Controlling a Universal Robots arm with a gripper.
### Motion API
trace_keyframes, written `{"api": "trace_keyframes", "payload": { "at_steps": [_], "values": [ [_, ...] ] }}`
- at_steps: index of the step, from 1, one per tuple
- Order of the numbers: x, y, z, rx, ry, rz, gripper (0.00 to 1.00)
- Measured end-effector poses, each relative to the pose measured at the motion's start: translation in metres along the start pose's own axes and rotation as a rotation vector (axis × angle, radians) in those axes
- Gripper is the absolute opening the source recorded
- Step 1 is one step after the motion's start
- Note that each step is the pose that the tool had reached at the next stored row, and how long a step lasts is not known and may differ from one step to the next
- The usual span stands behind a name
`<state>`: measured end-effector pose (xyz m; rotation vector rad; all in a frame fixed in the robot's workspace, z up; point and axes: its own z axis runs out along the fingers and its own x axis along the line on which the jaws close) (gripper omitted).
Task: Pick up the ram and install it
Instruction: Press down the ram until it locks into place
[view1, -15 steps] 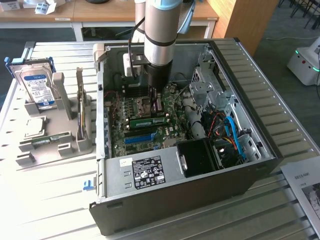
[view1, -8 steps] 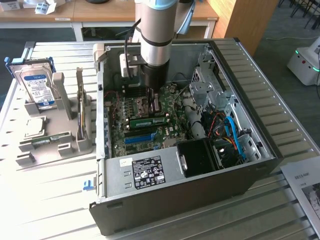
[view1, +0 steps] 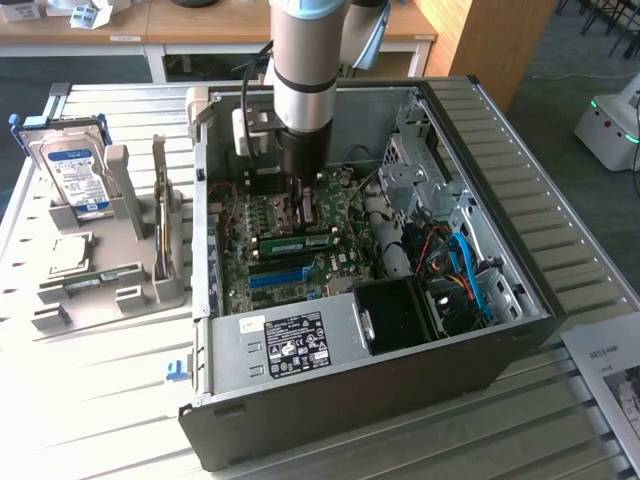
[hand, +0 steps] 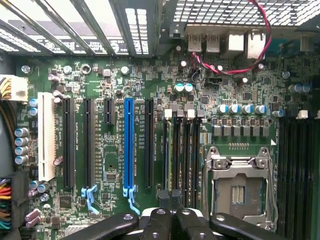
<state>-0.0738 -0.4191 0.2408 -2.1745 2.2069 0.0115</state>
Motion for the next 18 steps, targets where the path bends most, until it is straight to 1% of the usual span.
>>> {"api": "trace_keyframes", "payload": {
  "at_steps": [3, 12, 18],
  "values": [
    [0.0000, 0.0028, -0.0001, 0.0030, -0.0001, 0.000, 0.10],
    [0.0001, 0.0035, 0.0000, 0.0034, -0.0001, 0.000, 0.10],
    [0.0002, 0.0039, 0.0035, 0.0064, -0.0001, 0.000, 0.10]
  ]
}}
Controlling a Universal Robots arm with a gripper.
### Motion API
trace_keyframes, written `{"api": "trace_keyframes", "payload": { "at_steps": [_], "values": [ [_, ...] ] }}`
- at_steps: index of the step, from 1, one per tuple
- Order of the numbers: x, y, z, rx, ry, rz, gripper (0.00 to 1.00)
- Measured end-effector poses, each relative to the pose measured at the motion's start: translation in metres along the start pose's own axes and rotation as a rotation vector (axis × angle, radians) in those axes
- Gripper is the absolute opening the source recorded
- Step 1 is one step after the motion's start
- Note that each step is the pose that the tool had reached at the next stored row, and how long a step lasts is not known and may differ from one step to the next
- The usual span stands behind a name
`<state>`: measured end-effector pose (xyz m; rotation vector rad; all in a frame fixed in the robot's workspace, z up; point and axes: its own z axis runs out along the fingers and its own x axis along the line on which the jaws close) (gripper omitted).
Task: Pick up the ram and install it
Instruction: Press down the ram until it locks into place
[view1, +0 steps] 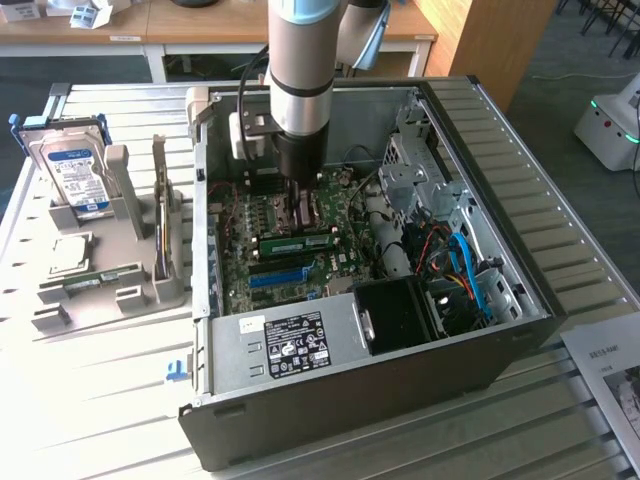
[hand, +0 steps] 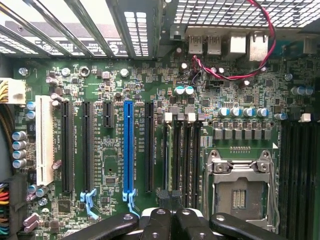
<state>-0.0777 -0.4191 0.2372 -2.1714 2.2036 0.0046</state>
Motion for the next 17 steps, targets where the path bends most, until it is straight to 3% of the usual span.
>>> {"api": "trace_keyframes", "payload": {
  "at_steps": [17],
  "values": [
    [0.0003, 0.0015, 0.0079, 0.0057, 0.0000, 0.000, 0.10]
  ]
}}
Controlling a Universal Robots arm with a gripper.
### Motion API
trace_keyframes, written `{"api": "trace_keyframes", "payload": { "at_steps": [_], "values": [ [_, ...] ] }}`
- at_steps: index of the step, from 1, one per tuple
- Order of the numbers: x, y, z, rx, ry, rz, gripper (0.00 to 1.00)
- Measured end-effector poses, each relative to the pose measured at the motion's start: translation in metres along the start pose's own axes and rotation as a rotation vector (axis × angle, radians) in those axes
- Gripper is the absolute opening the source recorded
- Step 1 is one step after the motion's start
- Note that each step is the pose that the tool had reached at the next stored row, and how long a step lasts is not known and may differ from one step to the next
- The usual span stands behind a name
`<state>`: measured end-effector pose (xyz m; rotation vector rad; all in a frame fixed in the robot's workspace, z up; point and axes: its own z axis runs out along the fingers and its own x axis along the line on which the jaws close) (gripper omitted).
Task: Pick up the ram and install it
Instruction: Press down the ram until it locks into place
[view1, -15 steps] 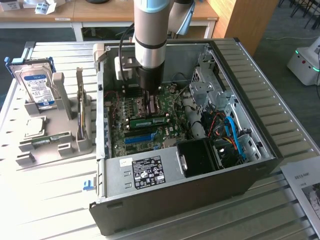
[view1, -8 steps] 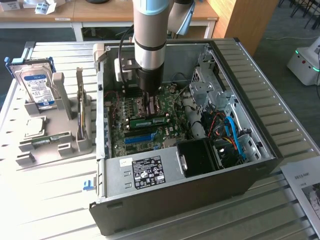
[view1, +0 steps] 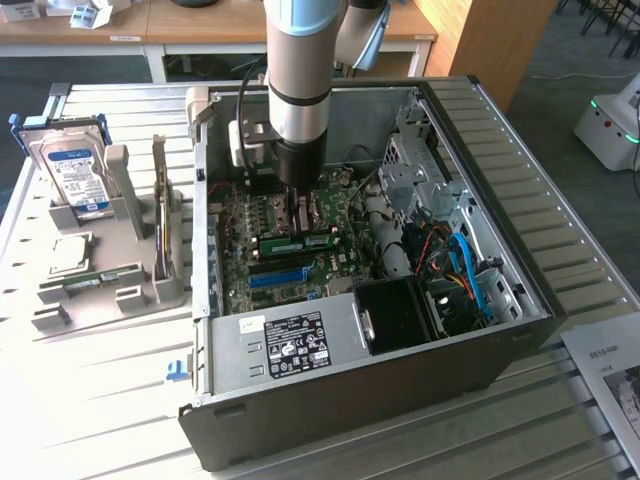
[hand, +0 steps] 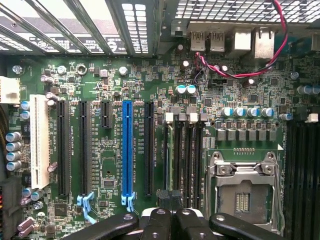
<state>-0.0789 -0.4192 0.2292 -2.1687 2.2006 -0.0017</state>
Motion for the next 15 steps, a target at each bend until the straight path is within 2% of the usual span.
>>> {"api": "trace_keyframes", "payload": {
  "at_steps": [15],
  "values": [
    [0.0001, 0.0001, 0.0029, -0.0001, 0.0000, 0.000, 0.10]
  ]
}}
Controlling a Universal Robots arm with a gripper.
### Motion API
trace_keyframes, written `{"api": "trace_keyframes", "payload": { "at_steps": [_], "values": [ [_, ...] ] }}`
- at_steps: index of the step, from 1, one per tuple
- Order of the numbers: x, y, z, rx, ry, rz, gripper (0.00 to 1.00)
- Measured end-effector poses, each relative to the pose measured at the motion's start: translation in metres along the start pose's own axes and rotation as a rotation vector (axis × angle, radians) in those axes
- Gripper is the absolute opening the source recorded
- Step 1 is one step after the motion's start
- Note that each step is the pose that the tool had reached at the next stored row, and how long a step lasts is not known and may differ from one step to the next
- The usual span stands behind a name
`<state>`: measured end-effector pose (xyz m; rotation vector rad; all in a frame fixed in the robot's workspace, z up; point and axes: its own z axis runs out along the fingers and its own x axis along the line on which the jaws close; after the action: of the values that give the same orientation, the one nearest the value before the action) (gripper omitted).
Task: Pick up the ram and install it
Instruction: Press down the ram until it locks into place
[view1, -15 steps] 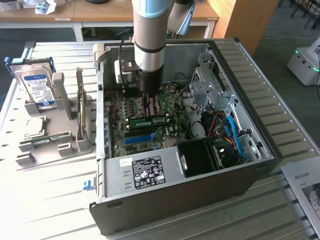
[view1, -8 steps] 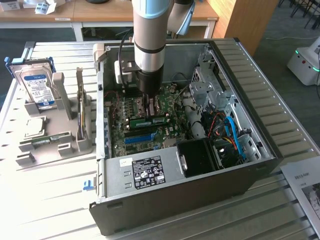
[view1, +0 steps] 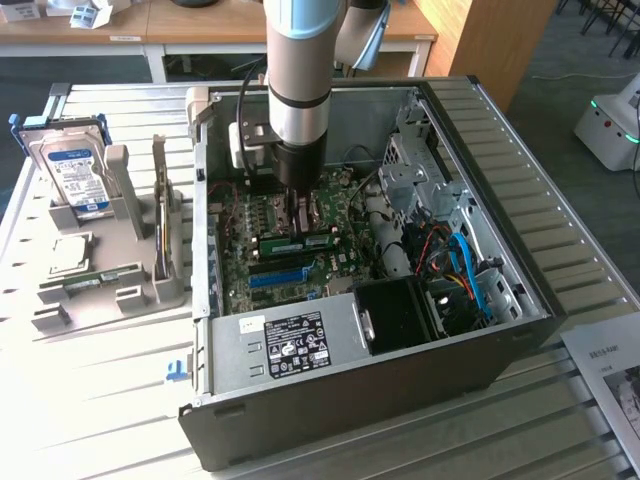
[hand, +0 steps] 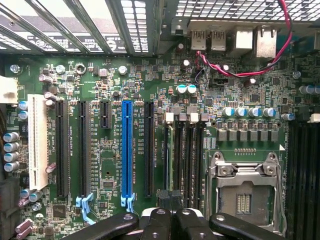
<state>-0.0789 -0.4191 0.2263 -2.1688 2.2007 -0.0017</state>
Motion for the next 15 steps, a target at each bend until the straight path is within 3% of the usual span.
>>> {"api": "trace_keyframes", "payload": {
  "at_steps": [15],
  "values": [
    [0.0001, 0.0001, 0.0017, 0.0001, 0.0000, 0.000, 0.10]
  ]
}}
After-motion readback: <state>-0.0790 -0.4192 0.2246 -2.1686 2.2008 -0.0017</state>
